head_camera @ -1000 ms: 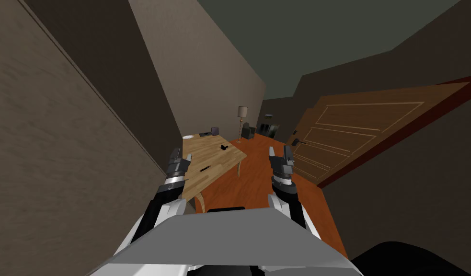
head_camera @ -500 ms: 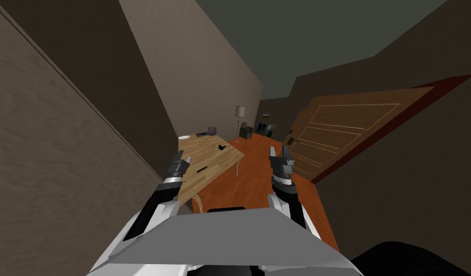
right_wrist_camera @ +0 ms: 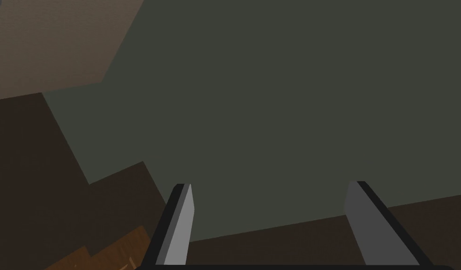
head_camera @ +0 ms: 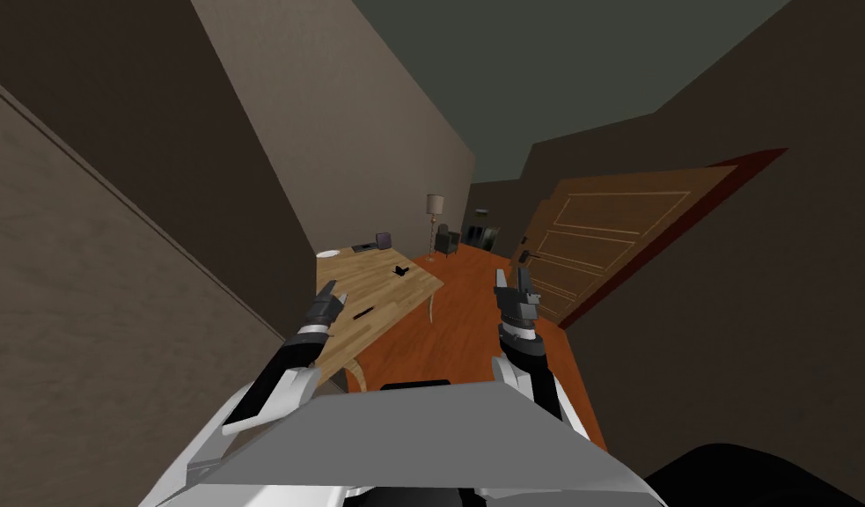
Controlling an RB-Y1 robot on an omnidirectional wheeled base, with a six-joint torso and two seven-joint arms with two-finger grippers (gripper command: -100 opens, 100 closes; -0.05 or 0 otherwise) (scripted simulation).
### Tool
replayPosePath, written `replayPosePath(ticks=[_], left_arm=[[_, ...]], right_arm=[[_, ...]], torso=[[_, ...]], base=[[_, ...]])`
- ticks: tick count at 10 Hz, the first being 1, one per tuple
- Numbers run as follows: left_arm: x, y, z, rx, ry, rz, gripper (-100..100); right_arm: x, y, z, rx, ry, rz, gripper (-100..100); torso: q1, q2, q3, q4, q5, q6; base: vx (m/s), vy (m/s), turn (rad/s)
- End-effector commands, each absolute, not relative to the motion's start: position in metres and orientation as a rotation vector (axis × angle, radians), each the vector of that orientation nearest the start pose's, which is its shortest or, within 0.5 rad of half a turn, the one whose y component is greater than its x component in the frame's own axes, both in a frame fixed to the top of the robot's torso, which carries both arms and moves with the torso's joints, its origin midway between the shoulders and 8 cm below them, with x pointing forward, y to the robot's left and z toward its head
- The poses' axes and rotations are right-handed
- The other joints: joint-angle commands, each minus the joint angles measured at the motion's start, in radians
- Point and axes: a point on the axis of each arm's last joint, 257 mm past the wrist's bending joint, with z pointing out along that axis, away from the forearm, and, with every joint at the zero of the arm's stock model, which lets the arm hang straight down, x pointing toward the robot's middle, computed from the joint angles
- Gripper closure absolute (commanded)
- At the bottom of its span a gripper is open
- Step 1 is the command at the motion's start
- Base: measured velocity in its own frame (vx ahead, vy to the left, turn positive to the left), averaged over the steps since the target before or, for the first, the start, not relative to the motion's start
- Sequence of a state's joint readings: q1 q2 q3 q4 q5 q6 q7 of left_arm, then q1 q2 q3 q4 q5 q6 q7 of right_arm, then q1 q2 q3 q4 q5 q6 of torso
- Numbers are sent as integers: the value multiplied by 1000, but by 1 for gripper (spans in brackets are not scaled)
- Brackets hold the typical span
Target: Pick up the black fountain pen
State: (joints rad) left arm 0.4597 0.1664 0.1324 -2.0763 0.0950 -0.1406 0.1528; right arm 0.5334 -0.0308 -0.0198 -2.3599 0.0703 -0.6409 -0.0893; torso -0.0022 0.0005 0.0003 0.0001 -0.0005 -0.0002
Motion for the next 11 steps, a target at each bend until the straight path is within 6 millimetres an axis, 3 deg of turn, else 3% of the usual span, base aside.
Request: replayPosePath(ticks=[1, 6, 9, 10, 11], left_arm=[[410, 374, -142, -1159, 953, -1151, -100], [413, 407, -179, -1300, 988, -1076, -100], [412, 443, -208, -1423, 984, -1014, -100], [411, 444, -214, -1446, 995, -1000, -100], [409, 461, -226, -1502, 979, -974, -100]], right_arm=[[300, -264, 72, 459, 538, 1359, 0], [300, -264, 72, 459, 538, 1359, 0], [300, -264, 72, 459, 538, 1359, 0], [300, -264, 72, 459, 538, 1359, 0], [300, -264, 72, 459, 538, 1359, 0]], torso=[[0, 0, 0, 0, 0, 0], [0, 0, 0, 0, 0, 0], [0, 0, 0, 0, 0, 0], [0, 0, 0, 0, 0, 0], [0, 0, 0, 0, 0, 0]], base=[[-8, -35, -98], [-7, -39, -90], [-5, -42, -115], [2, -33, -62], [-3, -47, -138]])
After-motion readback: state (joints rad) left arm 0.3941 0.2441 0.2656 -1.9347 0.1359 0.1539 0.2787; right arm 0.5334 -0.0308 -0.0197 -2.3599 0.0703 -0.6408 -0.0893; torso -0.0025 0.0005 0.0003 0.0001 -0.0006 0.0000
